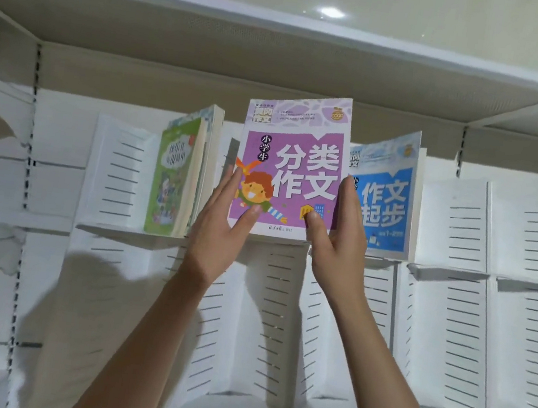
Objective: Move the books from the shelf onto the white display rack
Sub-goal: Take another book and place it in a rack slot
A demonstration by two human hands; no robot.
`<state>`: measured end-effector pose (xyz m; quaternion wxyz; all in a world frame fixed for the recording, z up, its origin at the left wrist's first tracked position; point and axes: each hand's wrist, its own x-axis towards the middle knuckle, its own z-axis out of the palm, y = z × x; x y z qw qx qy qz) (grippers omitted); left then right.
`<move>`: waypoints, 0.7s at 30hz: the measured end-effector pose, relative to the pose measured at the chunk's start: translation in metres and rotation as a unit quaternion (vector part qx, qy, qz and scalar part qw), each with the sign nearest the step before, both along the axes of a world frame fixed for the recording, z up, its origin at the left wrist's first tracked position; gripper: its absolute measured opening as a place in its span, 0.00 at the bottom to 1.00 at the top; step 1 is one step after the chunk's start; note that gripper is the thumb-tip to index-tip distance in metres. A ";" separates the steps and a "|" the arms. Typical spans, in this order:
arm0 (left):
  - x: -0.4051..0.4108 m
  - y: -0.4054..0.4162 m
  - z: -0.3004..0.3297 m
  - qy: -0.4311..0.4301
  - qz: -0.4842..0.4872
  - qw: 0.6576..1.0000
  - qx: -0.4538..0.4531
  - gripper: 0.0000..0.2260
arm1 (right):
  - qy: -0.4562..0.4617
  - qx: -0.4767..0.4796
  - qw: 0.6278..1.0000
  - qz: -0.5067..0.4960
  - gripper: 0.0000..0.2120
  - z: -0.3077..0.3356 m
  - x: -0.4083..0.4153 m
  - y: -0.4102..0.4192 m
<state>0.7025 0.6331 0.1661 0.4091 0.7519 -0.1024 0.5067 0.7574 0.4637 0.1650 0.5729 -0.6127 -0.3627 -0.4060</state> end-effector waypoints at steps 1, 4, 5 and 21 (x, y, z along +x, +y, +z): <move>0.009 0.004 0.004 0.013 0.000 1.000 0.003 0.31 | 0.001 -0.004 1.000 -0.010 0.34 0.005 0.006 0.003; 0.031 0.014 0.012 0.045 -0.015 0.999 0.000 0.32 | 0.006 -0.018 0.999 -0.043 0.33 0.013 0.023 0.012; 0.039 0.017 0.013 0.060 -0.016 0.998 0.000 0.31 | 0.005 -0.024 0.998 -0.053 0.33 0.014 0.027 0.015; 0.055 0.006 0.009 0.129 0.048 0.987 0.085 0.23 | -0.007 -0.088 0.976 -0.197 0.31 -0.024 0.058 0.039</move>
